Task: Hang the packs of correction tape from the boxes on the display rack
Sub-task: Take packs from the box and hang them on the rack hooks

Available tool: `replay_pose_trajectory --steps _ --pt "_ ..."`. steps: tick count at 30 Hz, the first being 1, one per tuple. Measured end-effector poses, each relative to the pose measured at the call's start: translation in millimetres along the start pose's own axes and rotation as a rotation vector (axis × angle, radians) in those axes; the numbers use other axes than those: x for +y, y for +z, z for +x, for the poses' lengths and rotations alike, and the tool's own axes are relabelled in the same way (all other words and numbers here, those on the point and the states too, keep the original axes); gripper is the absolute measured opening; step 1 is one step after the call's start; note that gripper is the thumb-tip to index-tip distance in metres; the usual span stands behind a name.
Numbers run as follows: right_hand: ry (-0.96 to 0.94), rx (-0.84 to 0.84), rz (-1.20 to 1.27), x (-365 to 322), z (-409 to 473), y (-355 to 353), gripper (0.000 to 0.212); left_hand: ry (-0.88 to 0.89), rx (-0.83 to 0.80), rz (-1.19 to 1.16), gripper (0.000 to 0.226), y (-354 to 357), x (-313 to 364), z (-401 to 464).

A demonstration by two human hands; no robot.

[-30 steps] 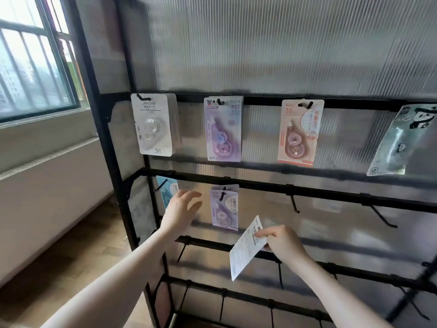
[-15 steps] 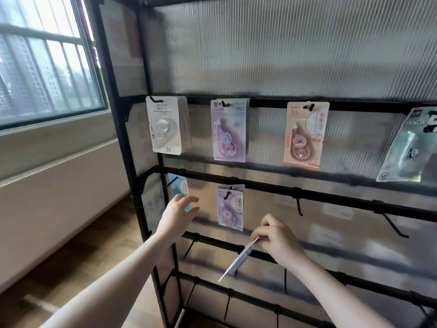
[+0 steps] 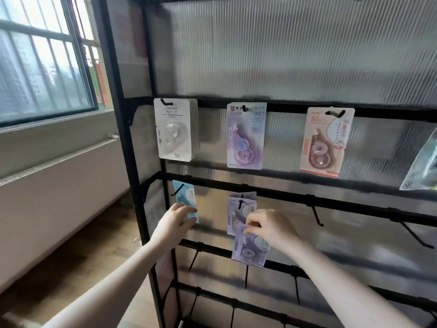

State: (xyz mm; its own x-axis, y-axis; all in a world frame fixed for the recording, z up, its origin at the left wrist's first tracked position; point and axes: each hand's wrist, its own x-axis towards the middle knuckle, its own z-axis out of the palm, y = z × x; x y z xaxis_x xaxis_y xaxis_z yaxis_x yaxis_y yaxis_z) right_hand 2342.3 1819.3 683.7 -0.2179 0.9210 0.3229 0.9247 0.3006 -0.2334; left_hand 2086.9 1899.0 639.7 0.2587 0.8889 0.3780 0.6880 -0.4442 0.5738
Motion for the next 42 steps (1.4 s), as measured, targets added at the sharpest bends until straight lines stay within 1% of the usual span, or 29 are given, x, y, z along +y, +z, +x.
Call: replay_pose_trajectory --steps 5,7,11,15,19,24,28,32,36,39,42 --pt "-0.002 -0.01 0.017 -15 26 -1 0.018 0.009 -0.037 -0.035 0.026 -3 -24 16" --pt "0.003 0.014 0.035 -18 32 -1 0.02 0.013 -0.05 -0.062 0.026 -3 -32 21" --pt "0.069 0.076 0.026 -20 41 3 0.021 0.023 -0.069 -0.101 0.027 2 -41 29" --pt "0.127 0.074 0.007 -17 46 11 0.021 0.049 -0.097 -0.123 0.026 6 -44 34" --pt "0.143 0.068 0.004 -16 47 14 0.021 0.058 -0.126 -0.156 0.025 11 -48 34" --pt "0.145 0.051 -0.044 -18 48 13 0.023 0.063 -0.127 -0.059 0.027 18 -54 32" --pt "0.122 0.063 -0.081 -18 49 14 0.023 0.073 -0.13 0.063 0.03 22 -60 28" --pt "0.14 0.076 -0.084 -16 51 17 0.023 0.077 -0.162 0.16 0.031 20 -64 24" --pt "0.145 0.081 -0.073 -15 54 16 0.022 0.095 -0.17 0.242 0.034 17 -69 22" --pt "0.151 0.043 -0.065 -15 57 15 0.022 0.11 -0.16 0.264 0.035 15 -70 22" --pt "0.184 0.011 0.006 -15 60 10 0.022 0.111 -0.163 0.284 0.035 14 -71 21"
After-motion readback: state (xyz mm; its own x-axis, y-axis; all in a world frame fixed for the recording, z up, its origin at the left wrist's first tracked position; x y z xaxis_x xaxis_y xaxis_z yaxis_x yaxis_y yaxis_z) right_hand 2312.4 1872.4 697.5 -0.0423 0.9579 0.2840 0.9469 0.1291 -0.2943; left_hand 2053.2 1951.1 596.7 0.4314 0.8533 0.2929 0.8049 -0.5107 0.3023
